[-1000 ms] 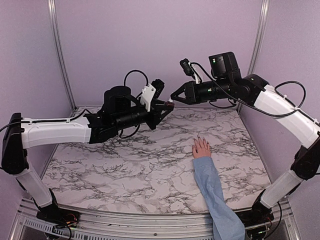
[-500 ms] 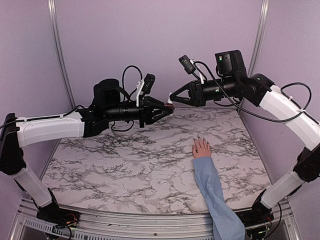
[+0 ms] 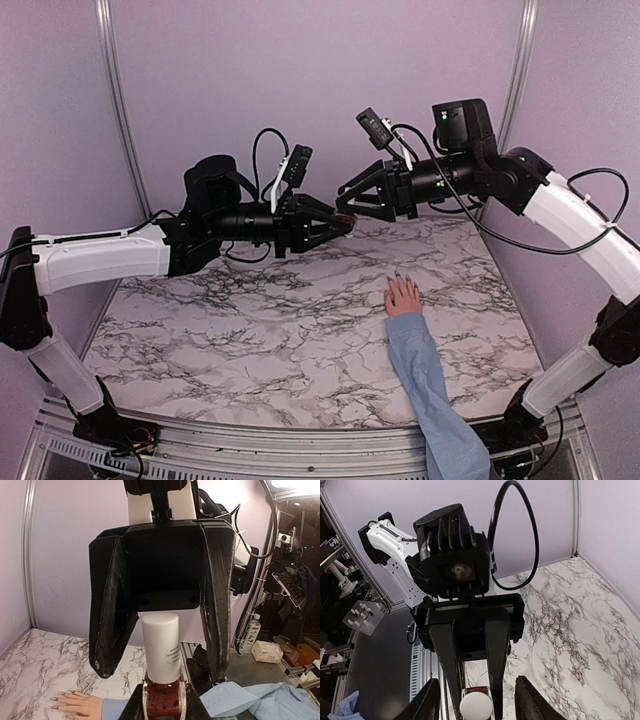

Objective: Paint the nails
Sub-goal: Unscrew the nail polish bottle.

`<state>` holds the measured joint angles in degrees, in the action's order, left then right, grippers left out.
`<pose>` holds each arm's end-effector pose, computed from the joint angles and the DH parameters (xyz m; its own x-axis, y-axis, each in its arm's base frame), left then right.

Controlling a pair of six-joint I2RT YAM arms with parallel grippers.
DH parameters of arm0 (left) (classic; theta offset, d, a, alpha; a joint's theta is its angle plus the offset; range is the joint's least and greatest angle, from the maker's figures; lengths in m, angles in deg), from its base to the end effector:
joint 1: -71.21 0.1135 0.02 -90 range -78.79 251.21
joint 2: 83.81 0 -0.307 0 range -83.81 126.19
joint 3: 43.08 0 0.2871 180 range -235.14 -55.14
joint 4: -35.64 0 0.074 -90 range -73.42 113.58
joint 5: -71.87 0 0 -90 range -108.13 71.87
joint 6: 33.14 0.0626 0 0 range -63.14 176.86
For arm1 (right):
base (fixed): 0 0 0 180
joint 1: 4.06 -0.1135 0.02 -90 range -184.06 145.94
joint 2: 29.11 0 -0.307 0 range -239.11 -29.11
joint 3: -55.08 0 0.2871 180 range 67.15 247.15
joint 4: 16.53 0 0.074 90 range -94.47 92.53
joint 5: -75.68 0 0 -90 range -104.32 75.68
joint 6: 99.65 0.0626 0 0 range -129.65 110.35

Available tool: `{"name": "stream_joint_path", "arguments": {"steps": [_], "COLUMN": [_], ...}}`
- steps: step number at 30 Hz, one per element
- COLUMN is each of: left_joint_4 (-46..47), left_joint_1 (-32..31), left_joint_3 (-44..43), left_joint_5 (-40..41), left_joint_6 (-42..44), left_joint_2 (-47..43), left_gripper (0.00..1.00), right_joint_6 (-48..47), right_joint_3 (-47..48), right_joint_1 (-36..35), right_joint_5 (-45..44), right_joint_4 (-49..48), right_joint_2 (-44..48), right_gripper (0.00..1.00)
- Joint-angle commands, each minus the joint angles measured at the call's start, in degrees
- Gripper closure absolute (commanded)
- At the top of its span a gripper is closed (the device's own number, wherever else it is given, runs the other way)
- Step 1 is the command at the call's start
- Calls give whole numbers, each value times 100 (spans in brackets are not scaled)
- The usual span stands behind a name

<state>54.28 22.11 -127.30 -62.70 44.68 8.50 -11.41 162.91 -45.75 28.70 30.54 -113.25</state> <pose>0.2504 -0.3562 0.4016 -0.0917 -0.1237 -0.9881 0.9932 -0.0830 -0.0818 0.2415 0.2723 0.4867 -0.2669 -0.2678 -0.9258 -0.9626 0.1213 0.2424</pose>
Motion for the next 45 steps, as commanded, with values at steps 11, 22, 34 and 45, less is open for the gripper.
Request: {"name": "stream_joint_path", "arguments": {"steps": [11, 22, 34, 45], "left_joint_4": [177, 23, -114, -147], "left_joint_1": [-11, -56, -85, -83], "left_joint_3": [237, 217, 185, 150], "left_joint_5": [1407, 1447, 1416, 1447], "left_joint_6": [792, 954, 1049, 1047], "left_joint_2": [-200, -140, -126, -101], "left_gripper": [100, 100, 100, 100], "right_joint_6": [729, 691, 567, 390], "right_joint_3": [341, 485, 653, 588], "right_joint_1": [-25, 27, 47, 37], "right_joint_5": [-974, -1017, -1051, -980], "right_joint_4": [125, 202, 298, 401], "right_joint_2": [-214, -321, -393, -360], "right_gripper": [50, 71, 85, 67]}}
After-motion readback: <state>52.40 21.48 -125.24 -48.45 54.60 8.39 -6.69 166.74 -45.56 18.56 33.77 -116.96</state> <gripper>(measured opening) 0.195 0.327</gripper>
